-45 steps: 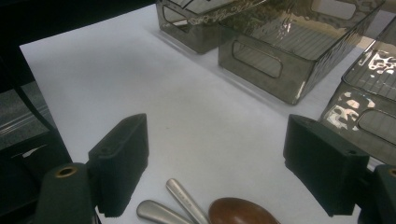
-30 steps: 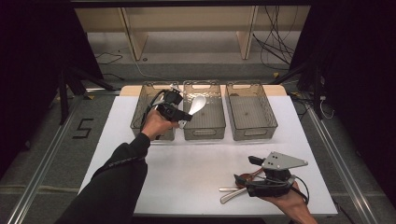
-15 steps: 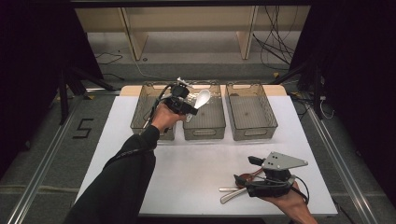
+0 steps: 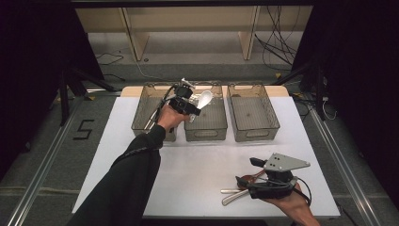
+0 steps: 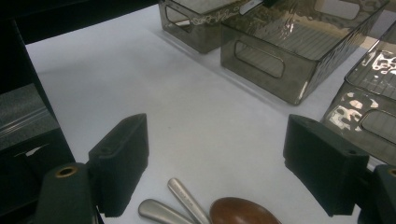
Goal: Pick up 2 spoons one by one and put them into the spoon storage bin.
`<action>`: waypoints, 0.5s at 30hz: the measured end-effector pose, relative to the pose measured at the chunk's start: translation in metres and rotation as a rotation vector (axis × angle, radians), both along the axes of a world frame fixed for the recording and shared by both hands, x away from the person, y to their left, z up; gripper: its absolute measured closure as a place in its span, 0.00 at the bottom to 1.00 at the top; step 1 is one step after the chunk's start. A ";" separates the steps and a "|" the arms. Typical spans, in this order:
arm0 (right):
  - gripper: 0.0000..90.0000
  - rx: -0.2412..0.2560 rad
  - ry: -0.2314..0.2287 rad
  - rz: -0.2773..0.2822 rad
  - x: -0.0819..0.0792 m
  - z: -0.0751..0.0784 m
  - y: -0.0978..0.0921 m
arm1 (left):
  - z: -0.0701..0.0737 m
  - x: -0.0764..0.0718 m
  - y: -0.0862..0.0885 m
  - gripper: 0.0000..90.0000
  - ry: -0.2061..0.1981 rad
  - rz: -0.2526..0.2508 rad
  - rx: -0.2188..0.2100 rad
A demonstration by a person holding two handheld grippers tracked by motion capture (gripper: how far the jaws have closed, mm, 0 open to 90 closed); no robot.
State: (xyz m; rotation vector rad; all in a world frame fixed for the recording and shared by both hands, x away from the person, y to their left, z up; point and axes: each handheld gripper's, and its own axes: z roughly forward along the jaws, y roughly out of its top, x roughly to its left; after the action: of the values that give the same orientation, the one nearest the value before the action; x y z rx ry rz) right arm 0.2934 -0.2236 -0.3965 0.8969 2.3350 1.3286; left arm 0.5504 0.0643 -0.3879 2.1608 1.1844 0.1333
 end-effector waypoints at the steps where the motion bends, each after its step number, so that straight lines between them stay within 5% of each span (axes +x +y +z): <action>1: 0.26 0.000 0.000 0.000 0.000 0.000 0.000 | -0.001 0.000 -0.001 0.84 0.005 0.005 -0.001; 5: 0.26 -0.005 0.000 0.004 0.000 0.000 0.000 | -0.006 0.001 -0.003 0.80 -0.006 0.010 0.000; 7: 0.26 -0.002 -0.001 0.002 0.000 0.000 0.000 | -0.006 0.001 -0.002 0.70 -0.002 0.013 -0.012; 15: 0.26 -0.003 0.002 0.001 0.000 0.000 0.000 | 0.008 -0.007 0.005 0.51 -0.021 0.000 -0.035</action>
State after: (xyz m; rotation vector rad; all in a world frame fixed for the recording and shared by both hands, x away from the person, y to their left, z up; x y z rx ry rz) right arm 0.2929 -0.2237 -0.3963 0.8967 2.3383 1.3249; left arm 0.5433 0.0692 -0.3795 2.1241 1.1662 0.1337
